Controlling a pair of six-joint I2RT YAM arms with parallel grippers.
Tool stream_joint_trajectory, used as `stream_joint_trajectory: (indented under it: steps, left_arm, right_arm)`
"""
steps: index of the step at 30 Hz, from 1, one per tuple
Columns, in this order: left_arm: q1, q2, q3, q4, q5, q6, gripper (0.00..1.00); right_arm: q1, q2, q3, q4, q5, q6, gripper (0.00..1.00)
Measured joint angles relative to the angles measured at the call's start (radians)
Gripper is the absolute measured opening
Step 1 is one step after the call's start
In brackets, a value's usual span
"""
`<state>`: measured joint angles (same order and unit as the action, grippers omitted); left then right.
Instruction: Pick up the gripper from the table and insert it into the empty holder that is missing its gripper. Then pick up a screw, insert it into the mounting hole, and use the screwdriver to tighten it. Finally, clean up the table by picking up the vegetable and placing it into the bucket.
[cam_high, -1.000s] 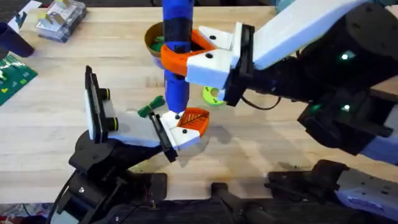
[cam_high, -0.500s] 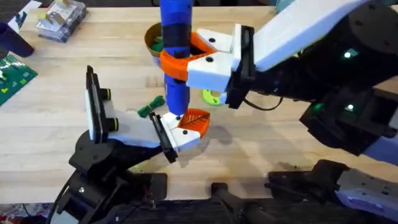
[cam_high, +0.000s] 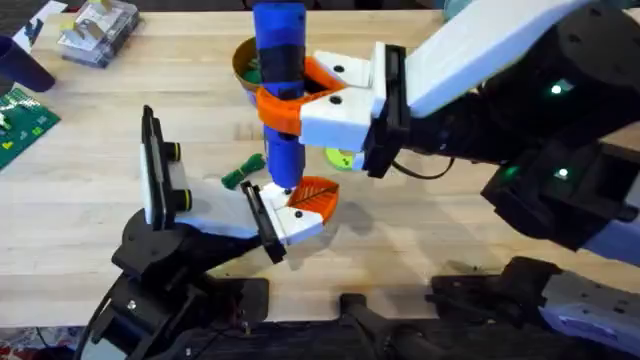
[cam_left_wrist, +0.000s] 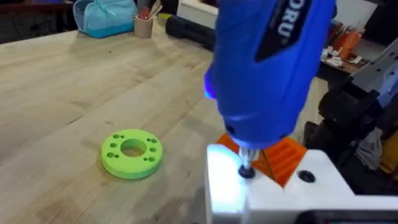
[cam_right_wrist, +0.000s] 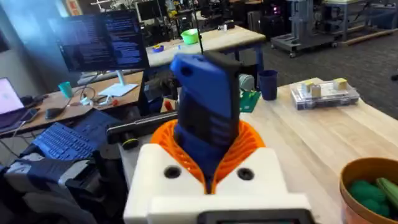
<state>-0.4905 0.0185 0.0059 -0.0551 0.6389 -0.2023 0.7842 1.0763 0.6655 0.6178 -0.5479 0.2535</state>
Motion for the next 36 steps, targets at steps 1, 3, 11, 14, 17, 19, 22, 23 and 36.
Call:
stream_joint_trajectory:
  steps: [1, 3, 11, 14, 17, 19, 22, 23, 36]
  left_arm:
    - [-0.001, 0.000, 0.000, 0.000, 0.001, 0.000, 0.014]
    - [-0.001, 0.000, 0.000, 0.000, 0.000, 0.000, 0.014]
    - [-0.001, -0.003, 0.000, 0.010, -0.004, 0.011, 0.014]
    - [-0.001, -0.007, 0.001, -0.001, -0.009, 0.010, 0.014]
    - [0.000, -0.006, 0.001, -0.001, -0.010, 0.010, 0.015]
    - [0.000, -0.006, 0.001, -0.001, -0.010, 0.010, 0.014]
    - [0.000, -0.006, 0.001, -0.001, -0.011, 0.010, 0.014]
    - [0.000, -0.006, 0.001, -0.001, -0.010, 0.010, 0.014]
    - [0.000, -0.006, 0.001, -0.001, -0.010, 0.010, 0.014]
  right_arm:
    - [0.000, 0.000, 0.000, 0.000, 0.001, 0.000, 0.025]
    - [-0.001, 0.000, 0.000, 0.000, 0.001, 0.001, 0.026]
    - [-0.003, 0.019, -0.013, 0.109, -0.026, 0.014, 0.025]
    - [-0.028, 0.034, -0.023, 0.223, -0.013, 0.067, 0.025]
    - [-0.069, 0.022, -0.018, 0.340, 0.034, 0.111, 0.025]
    - [-0.086, 0.008, -0.012, 0.348, 0.056, 0.130, 0.025]
    - [-0.092, 0.006, -0.008, 0.344, 0.071, 0.147, 0.025]
    - [-0.092, 0.006, -0.008, 0.338, 0.073, 0.150, 0.025]
    - [-0.220, 0.004, 0.001, 0.034, 0.080, 0.026, 0.025]
